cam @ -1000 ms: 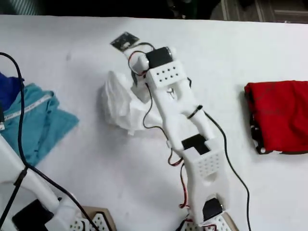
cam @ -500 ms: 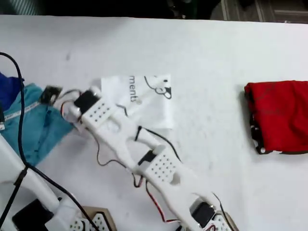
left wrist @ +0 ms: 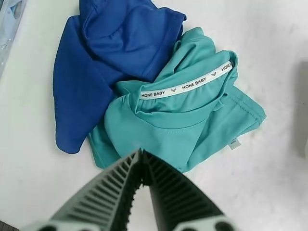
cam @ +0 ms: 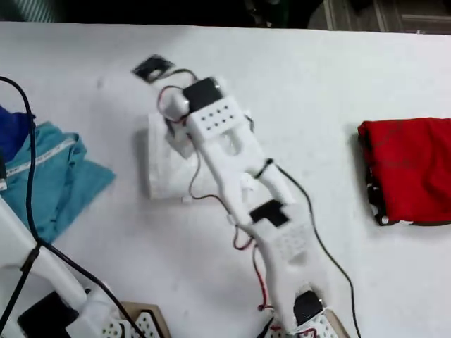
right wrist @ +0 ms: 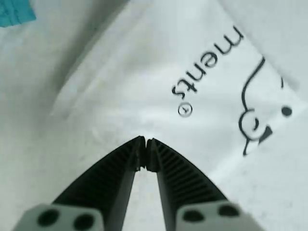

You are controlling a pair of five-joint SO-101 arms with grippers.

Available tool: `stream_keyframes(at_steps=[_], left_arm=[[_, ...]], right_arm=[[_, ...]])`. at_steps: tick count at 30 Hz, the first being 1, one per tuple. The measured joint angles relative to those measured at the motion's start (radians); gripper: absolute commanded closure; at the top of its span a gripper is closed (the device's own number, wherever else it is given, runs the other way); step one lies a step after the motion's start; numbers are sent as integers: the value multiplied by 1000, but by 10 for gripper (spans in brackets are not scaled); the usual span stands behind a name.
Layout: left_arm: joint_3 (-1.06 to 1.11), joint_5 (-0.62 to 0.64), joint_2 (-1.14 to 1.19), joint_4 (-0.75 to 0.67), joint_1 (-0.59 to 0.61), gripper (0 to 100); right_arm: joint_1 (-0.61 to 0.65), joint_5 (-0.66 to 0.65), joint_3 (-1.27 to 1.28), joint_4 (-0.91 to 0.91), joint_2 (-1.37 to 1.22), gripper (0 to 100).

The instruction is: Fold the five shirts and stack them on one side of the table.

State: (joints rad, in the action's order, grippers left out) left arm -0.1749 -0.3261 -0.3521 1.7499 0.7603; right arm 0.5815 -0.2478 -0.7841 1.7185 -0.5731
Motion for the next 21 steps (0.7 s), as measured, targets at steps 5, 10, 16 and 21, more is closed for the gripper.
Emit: stream_keyframes(at_steps=[5,10,16,21], left_arm=[[0,0,0,0,0,969],[0,0,0,0,0,969],[3,0,0,0,0,969],[6,0,0,0,0,969]], right_arm=[[-35,199,325,0,153,713],[-40,325,405,-14,158,454],[-41,390,402,-106,55,507],[-41,405,299,-138,-135,582]])
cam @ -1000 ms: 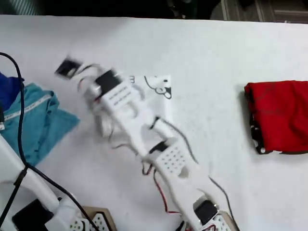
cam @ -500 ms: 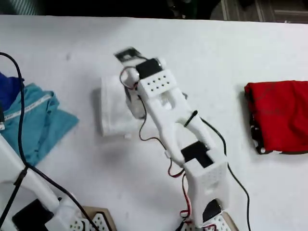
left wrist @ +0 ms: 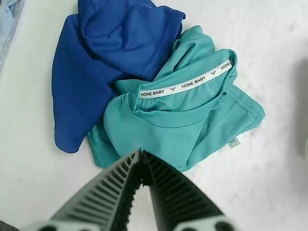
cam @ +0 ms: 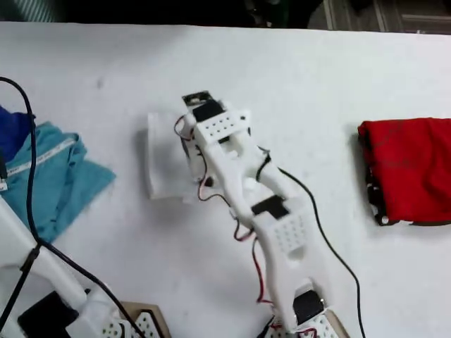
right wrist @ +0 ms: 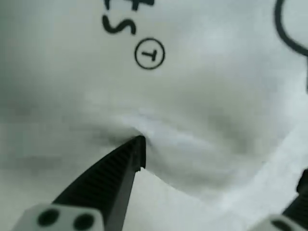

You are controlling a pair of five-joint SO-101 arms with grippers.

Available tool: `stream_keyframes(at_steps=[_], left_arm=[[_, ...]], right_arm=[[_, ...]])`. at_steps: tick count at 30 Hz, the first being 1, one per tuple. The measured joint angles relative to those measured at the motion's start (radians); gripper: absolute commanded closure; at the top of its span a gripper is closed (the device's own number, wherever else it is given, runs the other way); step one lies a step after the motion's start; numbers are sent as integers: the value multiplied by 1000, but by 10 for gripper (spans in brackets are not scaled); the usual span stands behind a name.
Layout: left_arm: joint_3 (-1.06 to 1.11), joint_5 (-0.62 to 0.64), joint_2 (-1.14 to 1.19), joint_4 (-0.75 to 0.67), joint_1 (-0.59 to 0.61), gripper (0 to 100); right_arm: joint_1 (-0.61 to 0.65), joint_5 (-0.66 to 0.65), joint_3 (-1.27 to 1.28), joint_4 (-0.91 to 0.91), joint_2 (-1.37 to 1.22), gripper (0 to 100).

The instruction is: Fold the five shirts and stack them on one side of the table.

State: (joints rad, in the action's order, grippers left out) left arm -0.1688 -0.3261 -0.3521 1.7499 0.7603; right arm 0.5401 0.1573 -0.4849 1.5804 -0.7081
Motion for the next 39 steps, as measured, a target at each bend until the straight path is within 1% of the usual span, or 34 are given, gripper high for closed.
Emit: stream_keyframes(at_steps=[1,3,6,7,9,11,16,20,23,26,28,30,35,39], left_arm=[[0,0,0,0,0,969],[0,0,0,0,0,969],[0,0,0,5,0,969],[0,0,0,5,0,969],[0,0,0,6,0,969],[0,0,0,6,0,969],[0,0,0,6,0,969],[0,0,0,6,0,969],[2,0,-20,6,0,969],[3,0,-63,6,0,969],[8,0,-78,6,0,969],[21,0,-84,6,0,969],[37,0,-86,6,0,969],[37,0,-86,6,0,969]], right_arm=[[0,15,-31,0,-35,615],[0,32,-97,14,-97,719],[-6,32,-206,60,-178,941],[-11,32,-244,77,-201,997],[-26,32,-321,118,-239,954],[-51,28,-367,135,-253,985],[-77,-123,-348,138,-218,979],[-75,-239,-181,130,-98,979],[-75,-324,26,130,43,979],[-110,-431,245,129,203,979],[-161,-522,368,129,293,979],[-221,-626,430,129,347,979],[-376,-945,419,110,370,979],[-439,-1255,328,17,321,979]])
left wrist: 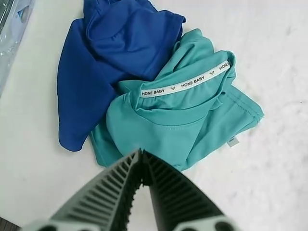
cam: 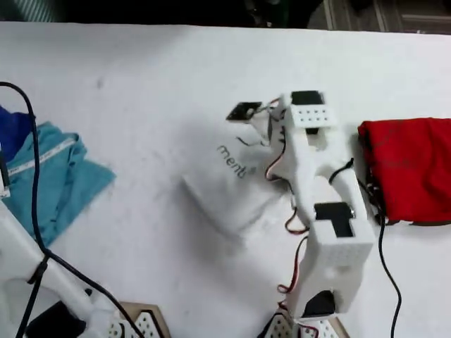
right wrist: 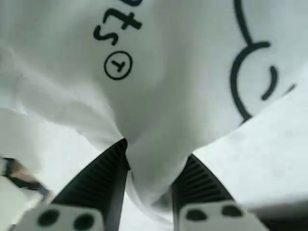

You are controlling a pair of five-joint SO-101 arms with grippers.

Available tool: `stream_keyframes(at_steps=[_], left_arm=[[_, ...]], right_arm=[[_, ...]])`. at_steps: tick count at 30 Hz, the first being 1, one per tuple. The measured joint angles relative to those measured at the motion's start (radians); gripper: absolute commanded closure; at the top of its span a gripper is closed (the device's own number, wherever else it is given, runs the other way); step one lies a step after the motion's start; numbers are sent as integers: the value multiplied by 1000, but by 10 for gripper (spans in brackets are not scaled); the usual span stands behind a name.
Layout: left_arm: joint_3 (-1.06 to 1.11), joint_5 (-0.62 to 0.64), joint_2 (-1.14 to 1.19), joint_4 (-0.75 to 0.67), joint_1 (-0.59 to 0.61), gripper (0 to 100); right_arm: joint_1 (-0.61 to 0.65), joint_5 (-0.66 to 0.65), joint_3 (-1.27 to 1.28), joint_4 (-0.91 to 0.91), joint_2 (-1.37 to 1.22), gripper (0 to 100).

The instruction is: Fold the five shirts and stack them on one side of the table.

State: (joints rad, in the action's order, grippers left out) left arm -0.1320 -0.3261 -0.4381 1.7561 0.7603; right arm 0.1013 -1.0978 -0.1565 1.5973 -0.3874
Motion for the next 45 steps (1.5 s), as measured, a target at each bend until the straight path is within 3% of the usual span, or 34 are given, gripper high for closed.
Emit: stream_keyframes(at_steps=[4,10,18,29,32,38,42,45], left_arm=[[0,0,0,0,0,969],[0,0,0,0,0,969],[0,0,0,-12,0,969],[0,0,0,-55,0,969],[0,-15,0,-55,0,969],[0,-43,0,-55,0,969],[0,-43,0,-55,0,969],[0,-43,0,-55,0,969]], right_arm=[[2,-163,-129,-75,-87,963],[6,-138,-278,-91,-138,720],[-29,236,-457,87,-138,693],[14,750,-486,115,-11,690],[61,872,-422,115,84,676],[175,1191,-255,95,166,499],[216,1439,-170,9,166,491],[212,1556,-78,-95,166,491]])
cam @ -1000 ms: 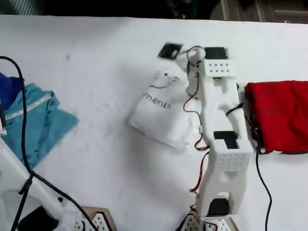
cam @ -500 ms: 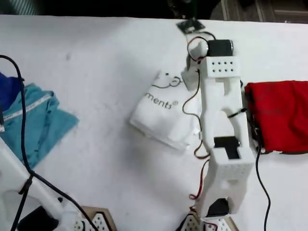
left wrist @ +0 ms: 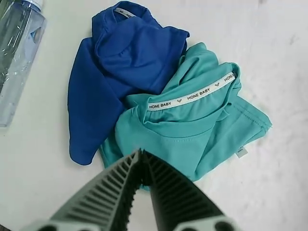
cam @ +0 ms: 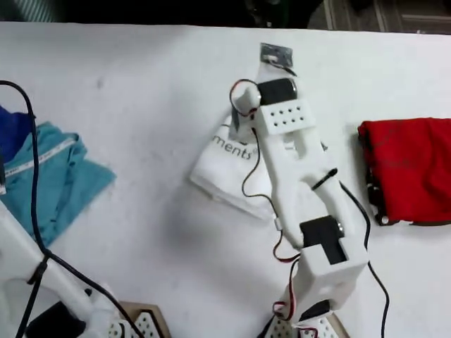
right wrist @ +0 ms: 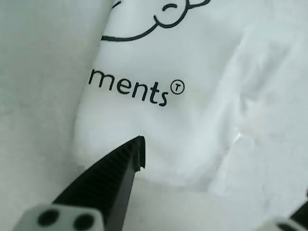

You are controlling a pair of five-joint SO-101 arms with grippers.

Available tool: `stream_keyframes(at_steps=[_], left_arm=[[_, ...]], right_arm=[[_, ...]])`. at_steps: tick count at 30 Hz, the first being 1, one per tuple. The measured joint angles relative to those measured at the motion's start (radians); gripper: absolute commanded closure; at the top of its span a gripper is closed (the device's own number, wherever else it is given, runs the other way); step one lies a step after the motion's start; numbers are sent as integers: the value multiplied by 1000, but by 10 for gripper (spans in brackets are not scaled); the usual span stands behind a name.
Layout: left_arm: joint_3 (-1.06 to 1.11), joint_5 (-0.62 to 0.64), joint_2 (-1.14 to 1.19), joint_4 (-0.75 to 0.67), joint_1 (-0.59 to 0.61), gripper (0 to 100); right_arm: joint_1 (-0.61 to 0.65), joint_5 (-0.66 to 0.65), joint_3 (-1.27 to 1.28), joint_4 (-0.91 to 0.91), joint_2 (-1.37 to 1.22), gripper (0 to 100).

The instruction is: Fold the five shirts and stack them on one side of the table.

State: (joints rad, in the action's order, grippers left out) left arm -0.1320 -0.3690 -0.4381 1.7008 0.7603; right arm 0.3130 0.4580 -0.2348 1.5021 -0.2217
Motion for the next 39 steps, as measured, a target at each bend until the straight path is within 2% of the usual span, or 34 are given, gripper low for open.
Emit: stream_keyframes(at_steps=[7,15,18,23,25,32,39], left_arm=[[0,0,0,0,0,969],[0,0,0,0,0,969],[0,0,0,0,0,969],[0,0,0,0,0,969],[0,0,0,0,0,969],[0,-3,0,0,0,969],[0,-3,0,0,0,969]], right_arm=[[6,114,230,-299,-75,491],[-15,195,232,-468,-270,508],[-21,198,213,-463,-299,623],[-35,198,167,-420,-333,932],[-61,193,158,-402,-342,984],[-126,8,100,-322,-345,978],[-172,-307,28,-149,-265,978]])
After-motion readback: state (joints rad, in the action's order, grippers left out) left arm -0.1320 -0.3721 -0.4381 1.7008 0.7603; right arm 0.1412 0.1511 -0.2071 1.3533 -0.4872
